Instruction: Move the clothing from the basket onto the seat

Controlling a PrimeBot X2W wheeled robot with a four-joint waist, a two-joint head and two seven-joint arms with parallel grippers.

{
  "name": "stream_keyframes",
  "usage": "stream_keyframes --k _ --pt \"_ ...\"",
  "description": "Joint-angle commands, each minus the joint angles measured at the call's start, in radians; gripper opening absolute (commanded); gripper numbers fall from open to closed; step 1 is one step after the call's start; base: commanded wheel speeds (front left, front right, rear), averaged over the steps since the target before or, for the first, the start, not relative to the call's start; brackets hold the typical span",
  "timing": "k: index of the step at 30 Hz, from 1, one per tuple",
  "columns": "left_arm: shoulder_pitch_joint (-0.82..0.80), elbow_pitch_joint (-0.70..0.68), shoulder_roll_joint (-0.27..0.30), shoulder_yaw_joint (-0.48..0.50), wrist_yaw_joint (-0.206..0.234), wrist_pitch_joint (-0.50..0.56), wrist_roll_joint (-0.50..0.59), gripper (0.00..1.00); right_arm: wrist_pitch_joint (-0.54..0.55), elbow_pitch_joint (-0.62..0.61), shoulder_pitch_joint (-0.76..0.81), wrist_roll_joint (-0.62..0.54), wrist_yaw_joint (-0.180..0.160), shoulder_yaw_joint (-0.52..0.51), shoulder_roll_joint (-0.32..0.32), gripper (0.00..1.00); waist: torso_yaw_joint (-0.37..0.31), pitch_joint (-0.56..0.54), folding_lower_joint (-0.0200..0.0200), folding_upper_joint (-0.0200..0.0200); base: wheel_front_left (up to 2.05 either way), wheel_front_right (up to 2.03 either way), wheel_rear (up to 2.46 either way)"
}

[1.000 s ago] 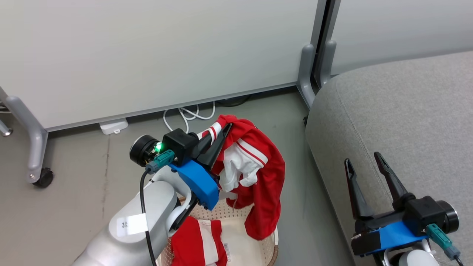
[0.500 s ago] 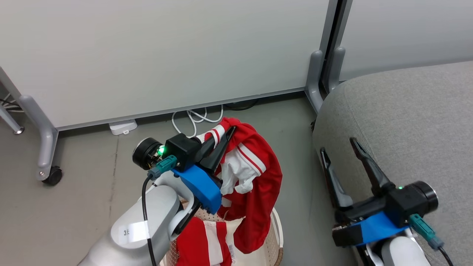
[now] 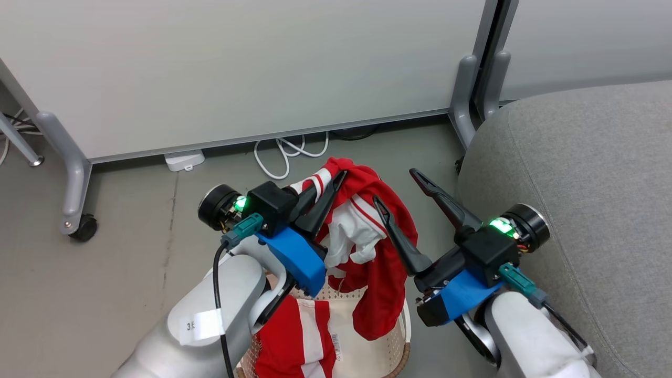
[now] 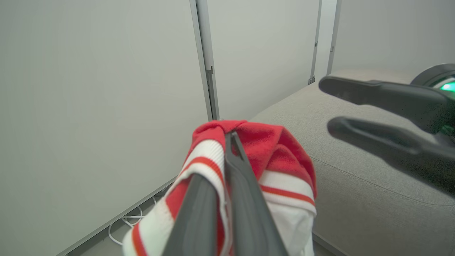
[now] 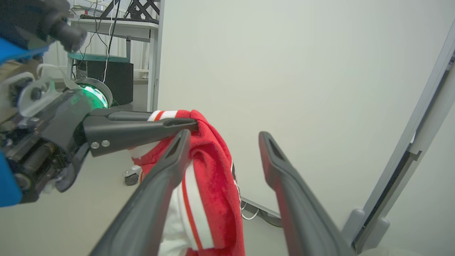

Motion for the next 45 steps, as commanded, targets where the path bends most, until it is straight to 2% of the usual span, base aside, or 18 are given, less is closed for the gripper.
stream_keyframes --k 1,14,15,16,41,42,43,44,45 --pt "-0.020 0.000 -0.006 0.005 -0.002 -0.005 0.008 0.00 -0.002 0.051 -0.042 -0.017 0.000 0.024 -0.005 1.00 0.004 0.007 -0.0001 -0.0001 0.00 0.00 0.00" --pt "-0.040 -0.011 -0.035 0.013 -0.009 -0.005 0.028 0.00 -0.002 0.382 -0.166 -0.046 0.000 0.073 0.022 1.00 0.025 0.030 -0.0001 -0.0001 0.00 0.00 0.00" --pt "-0.038 -0.013 -0.036 0.015 -0.009 -0.005 0.028 0.00 -0.002 0.401 -0.172 -0.039 0.000 0.076 0.027 0.46 0.025 0.031 -0.0001 -0.0001 0.00 0.00 0.00" --pt "-0.037 -0.014 -0.036 0.017 -0.010 -0.005 0.028 0.00 -0.002 0.416 -0.183 -0.039 0.000 0.080 0.031 0.02 0.025 0.032 -0.0001 -0.0001 0.00 0.00 0.00" --pt "-0.020 0.003 -0.031 0.026 -0.012 -0.005 0.049 0.00 -0.002 0.386 -0.184 -0.001 0.000 0.070 0.047 0.00 0.007 0.038 -0.0001 -0.0001 0.00 0.00 0.00" --pt "-0.021 0.006 -0.032 0.025 -0.012 -0.005 0.049 0.03 -0.002 0.383 -0.184 0.001 0.000 0.066 0.048 0.00 0.007 0.039 -0.0001 -0.0001 0.00 0.00 0.00" --pt "-0.020 0.010 -0.032 0.025 -0.012 -0.005 0.047 0.31 -0.002 0.380 -0.182 0.003 0.000 0.063 0.048 0.00 0.007 0.039 -0.0001 -0.0001 0.00 0.00 0.00" --pt "-0.021 0.013 -0.033 0.025 -0.012 -0.005 0.046 1.00 -0.002 0.377 -0.182 0.005 0.000 0.059 0.048 0.00 0.007 0.040 -0.0001 -0.0001 0.00 0.00 0.00" --pt "-0.022 0.011 -0.034 0.028 -0.012 -0.005 0.048 1.00 -0.002 0.375 -0.181 0.007 0.000 0.054 0.048 0.00 0.008 0.041 -0.0001 -0.0001 0.00 0.00 0.00"
